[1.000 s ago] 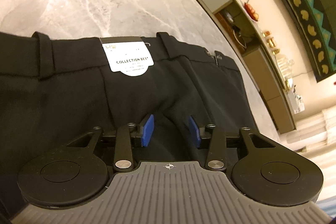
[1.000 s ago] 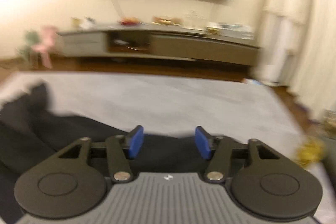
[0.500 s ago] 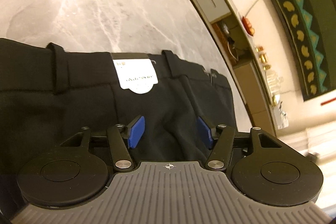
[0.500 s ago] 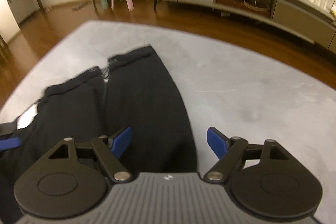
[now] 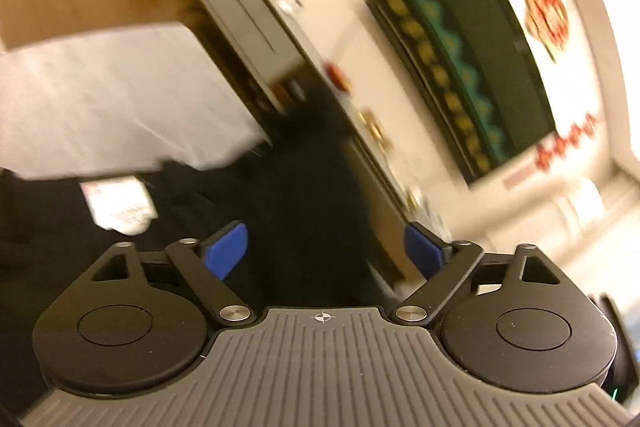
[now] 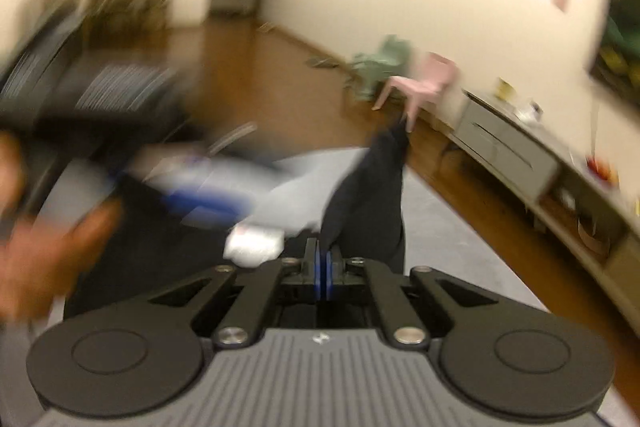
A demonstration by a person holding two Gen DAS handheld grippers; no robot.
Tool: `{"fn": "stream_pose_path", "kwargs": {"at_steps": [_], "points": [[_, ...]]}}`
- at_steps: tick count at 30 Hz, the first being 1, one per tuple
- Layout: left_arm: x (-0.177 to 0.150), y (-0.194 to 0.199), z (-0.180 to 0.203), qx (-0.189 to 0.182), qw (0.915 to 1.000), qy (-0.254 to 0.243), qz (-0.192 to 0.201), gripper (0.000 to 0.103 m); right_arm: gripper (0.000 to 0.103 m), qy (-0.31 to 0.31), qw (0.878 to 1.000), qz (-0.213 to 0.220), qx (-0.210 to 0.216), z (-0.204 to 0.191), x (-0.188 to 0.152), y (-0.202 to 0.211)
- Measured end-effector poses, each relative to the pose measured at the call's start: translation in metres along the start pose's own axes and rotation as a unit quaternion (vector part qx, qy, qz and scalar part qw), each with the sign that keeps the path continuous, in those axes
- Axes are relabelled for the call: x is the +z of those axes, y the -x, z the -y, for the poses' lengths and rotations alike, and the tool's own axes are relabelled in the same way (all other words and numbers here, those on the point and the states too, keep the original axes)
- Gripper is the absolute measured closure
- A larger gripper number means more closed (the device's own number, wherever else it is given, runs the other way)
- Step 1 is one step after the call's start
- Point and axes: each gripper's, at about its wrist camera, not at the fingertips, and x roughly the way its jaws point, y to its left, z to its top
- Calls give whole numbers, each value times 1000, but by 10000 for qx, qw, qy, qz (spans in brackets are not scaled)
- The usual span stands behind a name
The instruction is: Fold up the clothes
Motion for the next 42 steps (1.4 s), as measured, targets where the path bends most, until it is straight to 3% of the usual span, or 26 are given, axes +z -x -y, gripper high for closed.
{"fn": "stream_pose_path", "kwargs": {"at_steps": [2, 3, 4, 5, 6, 8, 9, 10, 12, 14, 18, 22, 24, 25, 26, 27, 28, 29, 30, 32, 35, 37, 38, 39, 41, 42], "points": [[-10, -19, 2, 206, 9989, -93, -409, 25, 101, 411, 9991, -49, -9, -33, -18, 10], [-13, -26, -1, 414, 9979, -110, -491, 37, 101, 617, 9981, -73, -14, -50, -27, 14], [-17, -33, -4, 622, 9963, -128, -573, 84, 101, 614, 9981, -73, -9, -59, -35, 20], [-21, -39, -7, 829, 9943, -145, -655, 103, 100, 515, 9987, -62, 0, -63, -43, 27], [-25, -46, -10, 1036, 9918, -163, -736, 103, 97, 323, 9994, -95, -19, -62, -52, 35], [-22, -43, -10, 1127, 9916, -191, -598, 103, 76, -166, 9997, -158, -118, -51, -72, 55], [-15, -33, -8, 975, 9944, -147, -384, 103, 54, -427, 9988, -148, -201, -41, -83, 68], [-8, -23, -6, 807, 9965, -107, -200, 103, 41, -679, 9967, -129, -420, -26, -97, 86], [3, -11, -6, 670, 9977, -81, 22, 103, 36, -1266, 9857, -133, -1100, 19, -131, 128], [11, -5, -9, 523, 9985, 75, 116, 103, 32, -2044, 9584, -352, -1962, 77, -171, 161], [19, -3, -14, 324, 9987, 350, 198, 103, 30, -3330, 8695, -1229, -3434, 194, -270, 219], [22, -3, -15, 369, 9986, 328, 203, 103, 28, -4293, 8193, -1457, -3510, 243, -345, 251], [21, -3, -13, 380, 9985, 337, 197, 103, 28, -4755, 8156, -1284, -3037, 255, -365, 245], [20, -5, -11, 377, 9985, 355, 200, 103, 19, -4883, 8190, -1110, -2802, 257, -366, 236], [20, -5, -9, 392, 9984, 363, 210, 103, 23, -4854, 8265, -1005, -2668, 260, -365, 230], [19, -6, -6, 406, 9982, 371, 220, 103, 44, -4660, 8357, -1084, -2696, 262, -362, 225], [19, -6, -4, 422, 9982, 363, 232, 103, 92, -4411, 8445, -1225, -2779, 263, -357, 219], [22, -8, 1, 435, 9983, 307, 255, 103, 97, -4248, 8516, -1292, -2785, 265, -350, 214], [26, -8, 6, 431, 9983, 220, 314, 103, 98, -4126, 8580, -1325, -2757, 267, -343, 209], [36, -8, 16, 353, 9980, 59, 514, 103, 98, -3428, 8714, -1147, -3317, 268, -309, 212], [48, -15, 33, 215, 9965, -223, 777, 103, 98, -2523, 8772, -96, -4084, 268, -251, 254], [55, -22, 44, 154, 9947, -414, 927, 103, 98, -2135, 8686, 262, -4464, 273, -224, 273], [58, -29, 48, 213, 9941, -473, 953, 103, 98, -2154, 8627, 222, -4571, 282, -221, 274], [60, -45, 47, 483, 9941, -445, 862, 103, 97, -2272, 8562, 83, -4640, 293, -224, 272], [61, -72, 38, 977, 9926, -311, 647, 103, 90, -2556, 8340, -650, -4846, 315, -247, 252], [60, -85, 31, 1212, 9910, -222, 530, 87, 75, -2695, 8197, -1057, -4942, 325, -261, 241]]}}
